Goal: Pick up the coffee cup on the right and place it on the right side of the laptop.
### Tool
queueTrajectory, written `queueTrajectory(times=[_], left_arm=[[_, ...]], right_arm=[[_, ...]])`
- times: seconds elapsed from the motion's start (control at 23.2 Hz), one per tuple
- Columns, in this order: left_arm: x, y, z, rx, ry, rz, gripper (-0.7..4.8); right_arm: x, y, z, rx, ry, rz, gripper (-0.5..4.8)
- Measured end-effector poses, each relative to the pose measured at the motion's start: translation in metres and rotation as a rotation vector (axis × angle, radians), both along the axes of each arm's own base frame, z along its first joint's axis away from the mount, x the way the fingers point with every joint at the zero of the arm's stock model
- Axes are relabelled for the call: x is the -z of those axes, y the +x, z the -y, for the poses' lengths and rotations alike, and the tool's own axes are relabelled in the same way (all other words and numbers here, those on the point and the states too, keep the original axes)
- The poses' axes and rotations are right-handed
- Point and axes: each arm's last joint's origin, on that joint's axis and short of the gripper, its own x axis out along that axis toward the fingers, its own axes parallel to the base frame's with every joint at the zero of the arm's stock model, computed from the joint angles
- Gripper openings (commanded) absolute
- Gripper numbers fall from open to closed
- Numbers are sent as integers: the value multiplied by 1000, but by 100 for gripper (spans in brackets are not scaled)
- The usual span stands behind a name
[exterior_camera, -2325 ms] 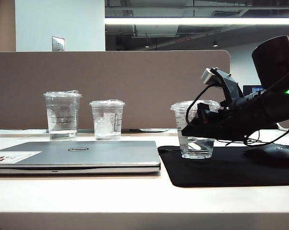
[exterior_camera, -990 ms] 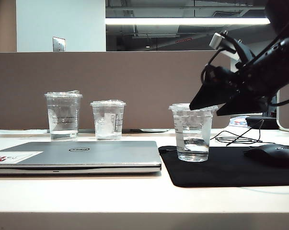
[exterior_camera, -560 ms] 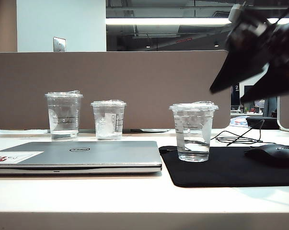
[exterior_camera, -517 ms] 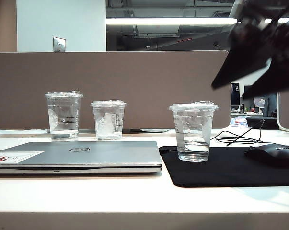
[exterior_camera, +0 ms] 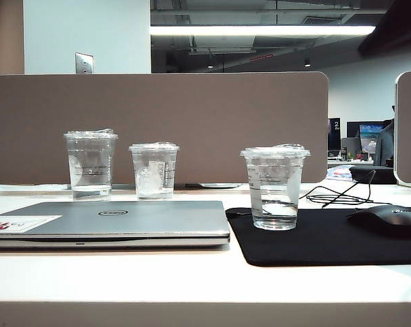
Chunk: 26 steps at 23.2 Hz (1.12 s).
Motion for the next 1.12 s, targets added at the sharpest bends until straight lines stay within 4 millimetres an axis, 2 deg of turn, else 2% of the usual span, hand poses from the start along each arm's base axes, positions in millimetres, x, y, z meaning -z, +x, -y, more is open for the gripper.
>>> queueTrajectory(times=[0.22, 0.43, 0.6, 1.12], left_arm=[[-3, 0, -1, -13, -1, 27, -5], [-6, 1, -1, -13, -3, 66, -5], [-6, 1, -1, -13, -3, 67, -5], [-7, 1, -1, -13, -3, 68, -5]], right_arm=[[15, -24, 8, 67, 71, 109, -5], [43, -32, 13, 178, 138, 276, -5], [55, -32, 17, 306, 120, 308, -5], [53, -32, 18, 325, 122, 323, -5]])
